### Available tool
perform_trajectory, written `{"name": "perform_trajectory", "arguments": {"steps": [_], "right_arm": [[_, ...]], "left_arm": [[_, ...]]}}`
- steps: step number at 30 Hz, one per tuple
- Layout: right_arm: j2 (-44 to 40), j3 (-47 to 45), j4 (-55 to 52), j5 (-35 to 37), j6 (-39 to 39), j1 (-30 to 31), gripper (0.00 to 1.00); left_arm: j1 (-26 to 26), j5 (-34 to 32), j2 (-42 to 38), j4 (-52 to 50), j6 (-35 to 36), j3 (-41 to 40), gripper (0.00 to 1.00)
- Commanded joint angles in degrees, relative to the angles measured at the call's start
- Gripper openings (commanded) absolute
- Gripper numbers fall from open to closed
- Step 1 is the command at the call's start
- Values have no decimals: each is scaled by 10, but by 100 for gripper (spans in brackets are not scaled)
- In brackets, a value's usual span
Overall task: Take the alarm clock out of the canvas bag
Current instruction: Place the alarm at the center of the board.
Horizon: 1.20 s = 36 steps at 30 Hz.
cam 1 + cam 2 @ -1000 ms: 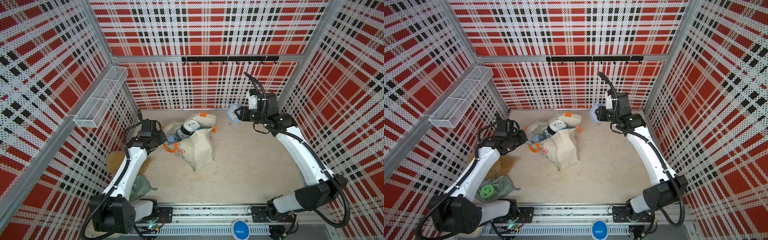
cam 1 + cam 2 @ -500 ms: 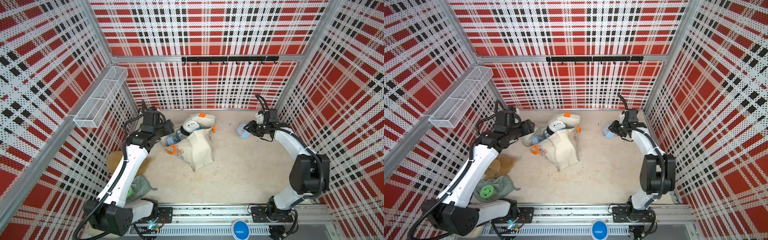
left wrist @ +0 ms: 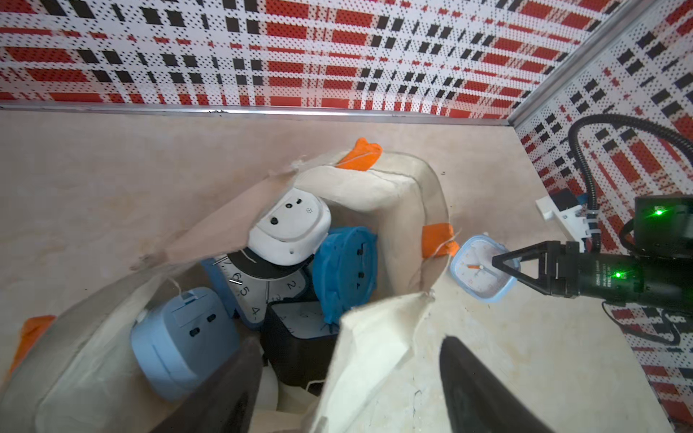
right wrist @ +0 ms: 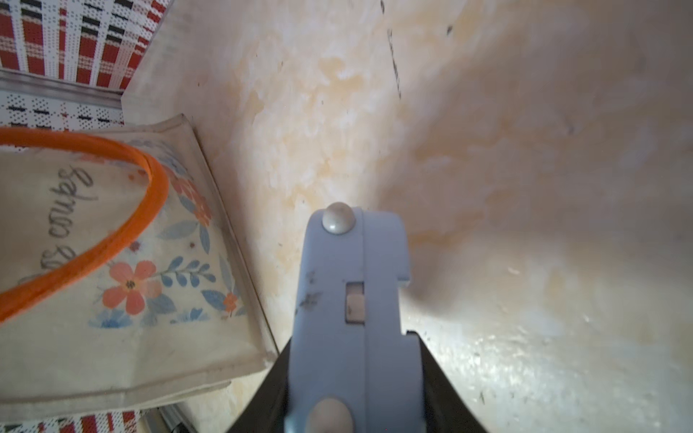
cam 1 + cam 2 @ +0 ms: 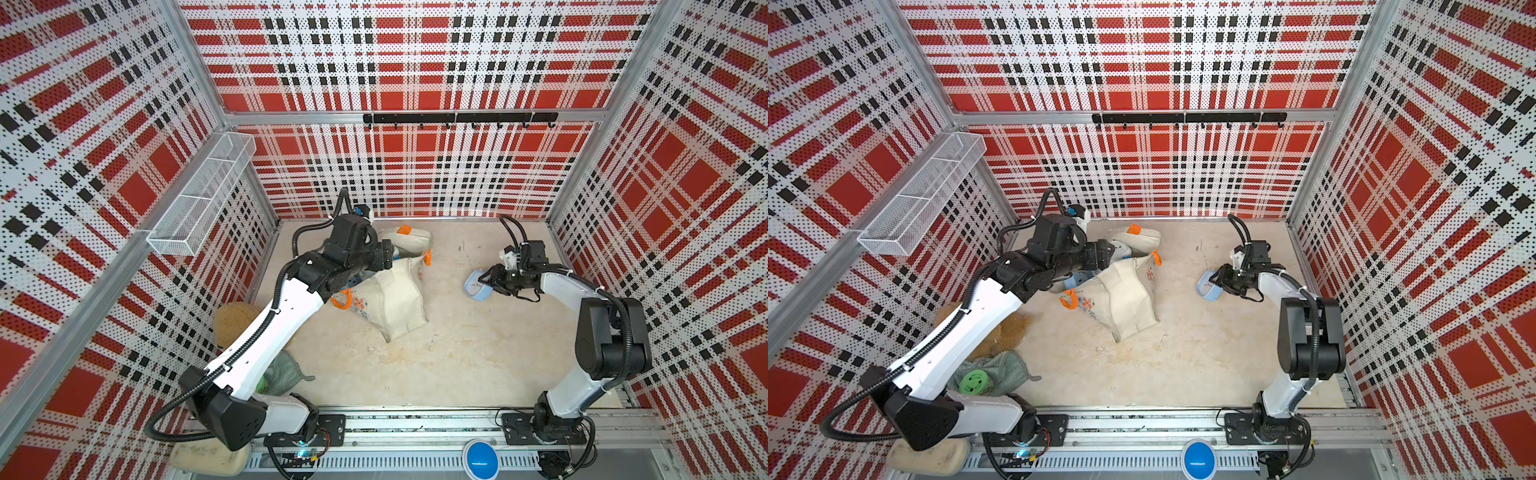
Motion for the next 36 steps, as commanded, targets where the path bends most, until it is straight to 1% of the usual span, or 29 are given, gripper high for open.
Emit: {"name": "perform_trajectory", "arguments": {"steps": [1,4,7,13,18,21,22,24,25,27,28,32,33,36], "right_arm": [[-47,-34,32,-77,-26,2,43],[-71,-67,9,-94,-46,24,43],[-88,-84,-23,-95,-63,65,43],[-108,-104,-35,-108,-62,140,45],[-84,-80,-56,-121,-70,190,45],[-63,-57,-83,-131,-90,220,45],[-58,-44,-98,-128,-99,227,45],[-58,-27,-112,-97,-101,245,45],[-59,-25,-105,-84,-84,255,45],[-61,-25,-78,-55,-16,278,42],[-65,-31,-52,-39,27,291,40],[-110,-107,122,41,263,357,41],[-118,-122,153,69,303,377,42],[-128,-148,220,156,394,442,43]], "left_arm": [[-6,14,3,1,18,18,80],[-9,17,2,4,14,15,82],[-9,17,-2,6,12,11,82],[-7,1,-14,1,9,9,83],[-2,-28,-31,-6,0,1,84],[10,-41,-49,-7,-16,-8,84],[18,-51,-57,-9,-27,-13,84],[35,-70,-78,-13,-53,-23,84],[45,-83,-89,-16,-64,-29,84],[69,-96,-117,-20,-79,-41,84],[80,-104,-130,-21,-85,-47,84],[111,-109,-175,-23,-84,-60,86],[117,-105,-181,-25,-81,-60,87],[129,-87,-192,-40,-81,-52,87]]}}
